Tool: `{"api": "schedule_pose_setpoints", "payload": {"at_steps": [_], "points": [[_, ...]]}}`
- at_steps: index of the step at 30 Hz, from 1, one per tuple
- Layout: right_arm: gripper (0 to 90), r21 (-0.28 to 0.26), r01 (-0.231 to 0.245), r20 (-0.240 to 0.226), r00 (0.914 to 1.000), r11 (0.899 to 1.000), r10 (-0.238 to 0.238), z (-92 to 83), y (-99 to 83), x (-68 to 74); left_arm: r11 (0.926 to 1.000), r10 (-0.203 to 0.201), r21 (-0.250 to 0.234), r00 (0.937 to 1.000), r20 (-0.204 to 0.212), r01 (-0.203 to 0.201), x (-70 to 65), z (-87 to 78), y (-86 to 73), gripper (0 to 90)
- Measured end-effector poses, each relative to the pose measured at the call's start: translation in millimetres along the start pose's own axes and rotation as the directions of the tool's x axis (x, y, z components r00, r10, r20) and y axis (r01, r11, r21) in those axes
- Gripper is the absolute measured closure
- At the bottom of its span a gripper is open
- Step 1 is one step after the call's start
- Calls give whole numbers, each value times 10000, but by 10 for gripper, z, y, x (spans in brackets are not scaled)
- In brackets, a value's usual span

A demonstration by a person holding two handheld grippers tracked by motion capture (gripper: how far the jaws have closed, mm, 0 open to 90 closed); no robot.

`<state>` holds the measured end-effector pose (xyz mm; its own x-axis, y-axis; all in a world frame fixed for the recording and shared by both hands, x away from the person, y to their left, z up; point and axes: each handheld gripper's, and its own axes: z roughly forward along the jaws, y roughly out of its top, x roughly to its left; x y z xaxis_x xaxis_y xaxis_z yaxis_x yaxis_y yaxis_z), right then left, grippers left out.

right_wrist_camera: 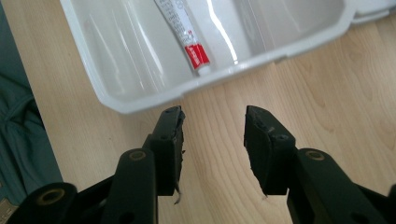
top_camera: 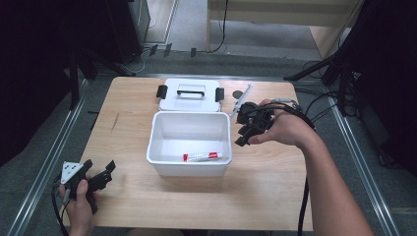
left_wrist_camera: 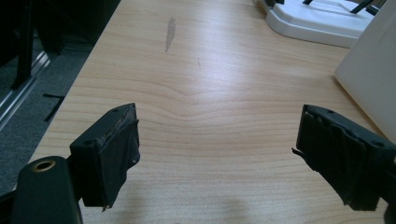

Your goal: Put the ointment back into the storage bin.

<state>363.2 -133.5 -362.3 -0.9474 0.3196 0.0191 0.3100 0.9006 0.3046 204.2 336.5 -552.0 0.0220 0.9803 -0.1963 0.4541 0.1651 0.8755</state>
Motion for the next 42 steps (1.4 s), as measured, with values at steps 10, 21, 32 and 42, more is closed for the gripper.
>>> {"api": "schedule_pose_setpoints", "payload": {"at_steps": [10, 21, 32, 42], "points": [[532, -81, -1140, -421, 9926, 9935, 1135, 139, -492, -101, 10000, 68, 52, 10000, 0, -68, -2, -3, -2, 140], [387, -184, -3076, 505, 9500, 9513, 3081, 400, -1149, -209, 10000, 56, 46, 10000, 11, -56, -1, -3, -2, 139], [72, -3108, -5069, 1384, 8128, 8040, 5659, 643, -1921, -92, 10000, 48, 12, 10000, 5, -48, -10, -2, -5, 138], [0, -5406, -5349, 1606, 6921, 6494, 7037, 831, -2442, 132, 10000, 91, -23, 9999, 67, -91, -9, -8, -7, 136]]}}
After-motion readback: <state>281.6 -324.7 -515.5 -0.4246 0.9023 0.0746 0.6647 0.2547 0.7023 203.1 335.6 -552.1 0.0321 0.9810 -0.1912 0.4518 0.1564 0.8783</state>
